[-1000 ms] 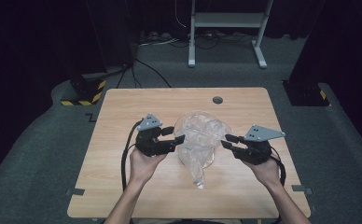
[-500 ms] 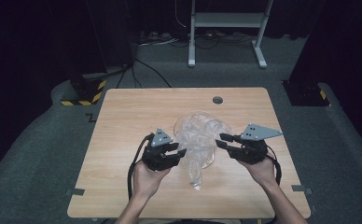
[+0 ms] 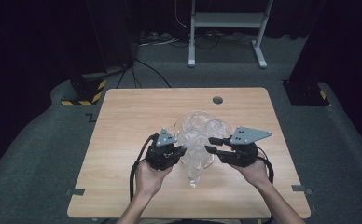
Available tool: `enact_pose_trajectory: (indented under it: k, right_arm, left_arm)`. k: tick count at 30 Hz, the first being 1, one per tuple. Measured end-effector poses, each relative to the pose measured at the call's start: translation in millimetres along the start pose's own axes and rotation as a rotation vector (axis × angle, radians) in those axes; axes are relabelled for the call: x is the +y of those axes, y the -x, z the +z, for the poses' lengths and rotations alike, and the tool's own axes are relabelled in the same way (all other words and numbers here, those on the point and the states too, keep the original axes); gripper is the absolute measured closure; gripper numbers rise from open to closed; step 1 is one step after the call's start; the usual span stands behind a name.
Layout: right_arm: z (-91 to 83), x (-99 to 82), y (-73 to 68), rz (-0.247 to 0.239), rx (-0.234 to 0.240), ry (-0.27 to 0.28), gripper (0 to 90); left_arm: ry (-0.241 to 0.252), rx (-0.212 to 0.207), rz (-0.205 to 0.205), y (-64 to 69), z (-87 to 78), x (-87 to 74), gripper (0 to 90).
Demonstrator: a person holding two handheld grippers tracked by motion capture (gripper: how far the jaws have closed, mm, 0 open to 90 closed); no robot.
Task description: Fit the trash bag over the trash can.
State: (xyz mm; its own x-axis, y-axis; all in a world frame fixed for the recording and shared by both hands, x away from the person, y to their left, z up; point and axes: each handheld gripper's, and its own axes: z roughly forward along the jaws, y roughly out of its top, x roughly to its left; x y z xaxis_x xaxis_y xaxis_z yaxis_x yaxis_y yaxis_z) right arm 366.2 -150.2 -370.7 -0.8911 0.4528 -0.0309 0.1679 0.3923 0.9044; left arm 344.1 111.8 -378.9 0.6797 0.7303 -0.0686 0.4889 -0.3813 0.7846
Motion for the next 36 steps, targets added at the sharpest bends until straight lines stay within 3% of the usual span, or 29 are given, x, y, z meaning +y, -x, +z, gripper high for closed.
enact_pose_trajectory:
  k: [5,6,9,15,18,26,28,31,33,36]
  right_arm:
    - [13.2,-5.5,3.8,-0.019,0.005,-0.047,89.9]
    - [13.8,-7.0,3.9,-0.024,0.002,-0.049,90.0]
    - [11.3,-11.0,2.3,-0.041,0.005,-0.061,90.0]
    - [-2.2,-24.1,-0.3,-0.064,0.006,-0.074,90.0]
    - [-1.6,-34.8,-1.5,-0.072,0.009,-0.121,90.0]
    - [6.8,-55.1,5.4,-0.022,0.006,-0.150,90.0]
    - [9.5,-55.1,5.0,-0.022,0.005,-0.153,90.0]
    - [6.9,-49.7,0.8,-0.019,0.012,-0.147,77.8]
    - [-2.0,-41.8,-6.0,-0.027,0.023,-0.117,71.8]
    - [-17.0,-27.1,-13.5,-0.052,-0.012,-0.082,69.6]
  left_arm:
    - [0.003,0.003,0.007,-0.7,-0.4,-0.7,83.0]
    - [0.005,0.005,0.004,-1.8,-1.5,-1.0,83.3]
    - [0.022,0.014,-0.010,-7.1,-5.8,-2.3,84.8]
    - [0.073,0.082,-0.007,-18.2,-13.3,-1.3,85.6]
    - [0.093,0.105,-0.010,-24.1,-13.5,0.3,85.6]
    - [0.114,0.105,-0.068,-46.9,-7.6,6.2,85.3]
    - [0.104,0.109,-0.084,-52.8,-3.9,7.8,84.9]
    - [0.094,0.112,-0.084,-55.0,-1.1,7.9,82.1]
    - [0.095,0.111,-0.076,-52.0,-2.3,7.4,78.6]
    - [0.104,0.114,-0.071,-46.9,-5.2,7.6,71.2]
